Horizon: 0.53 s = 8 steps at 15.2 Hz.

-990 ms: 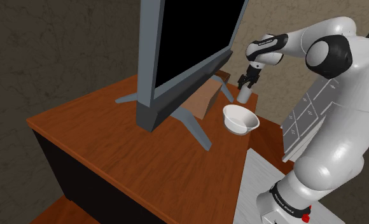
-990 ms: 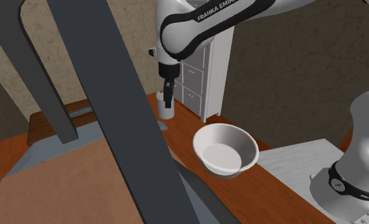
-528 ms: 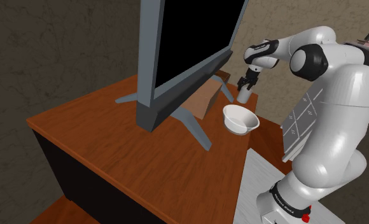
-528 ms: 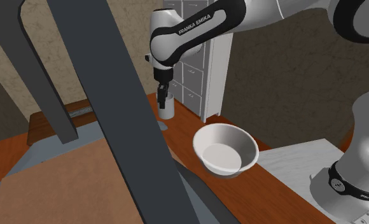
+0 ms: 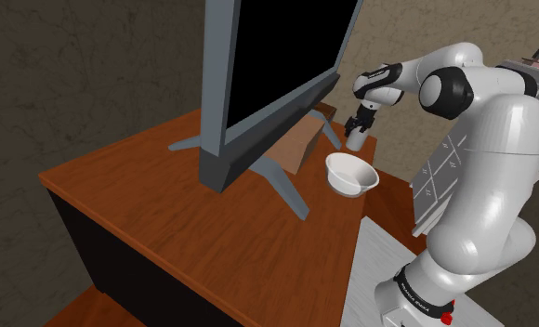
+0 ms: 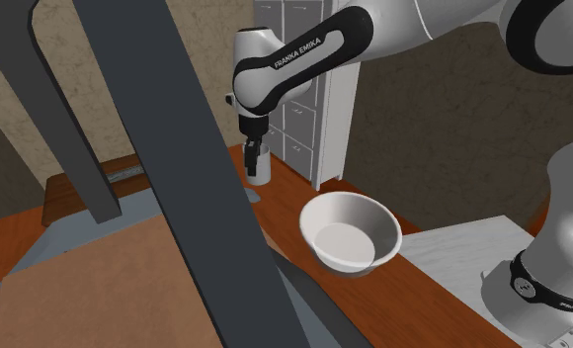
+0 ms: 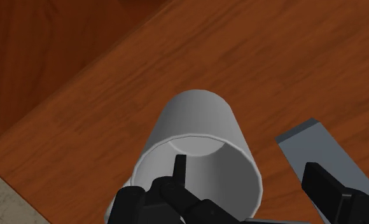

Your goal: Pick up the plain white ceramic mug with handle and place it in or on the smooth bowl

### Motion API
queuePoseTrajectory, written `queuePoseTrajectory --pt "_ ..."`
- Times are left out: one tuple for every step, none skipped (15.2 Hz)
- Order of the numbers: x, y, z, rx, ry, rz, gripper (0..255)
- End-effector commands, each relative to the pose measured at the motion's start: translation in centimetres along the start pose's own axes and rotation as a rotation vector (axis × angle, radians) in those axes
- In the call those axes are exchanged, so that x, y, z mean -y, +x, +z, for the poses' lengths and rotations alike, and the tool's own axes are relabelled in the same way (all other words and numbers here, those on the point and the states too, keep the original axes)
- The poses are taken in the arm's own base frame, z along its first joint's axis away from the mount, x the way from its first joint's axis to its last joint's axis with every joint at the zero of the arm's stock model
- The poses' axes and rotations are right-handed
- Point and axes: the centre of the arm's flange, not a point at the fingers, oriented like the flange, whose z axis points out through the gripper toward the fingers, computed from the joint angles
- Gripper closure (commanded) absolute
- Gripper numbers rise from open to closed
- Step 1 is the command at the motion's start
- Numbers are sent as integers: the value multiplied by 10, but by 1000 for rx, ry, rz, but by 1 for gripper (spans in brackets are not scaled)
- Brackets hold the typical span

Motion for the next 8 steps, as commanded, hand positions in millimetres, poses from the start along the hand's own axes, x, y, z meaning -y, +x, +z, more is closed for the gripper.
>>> queuePoseTrajectory --pt "0 0 0 0 0 0 0" --pt "0 0 0 0 0 0 0" --pt "0 0 0 0 0 0 0" --pt "0 0 0 0 0 0 0" --pt "0 0 0 0 0 0 255" --pt "0 0 0 0 0 0 255" --pt "0 0 0 0 0 0 255" --pt "0 0 0 0 0 0 255"
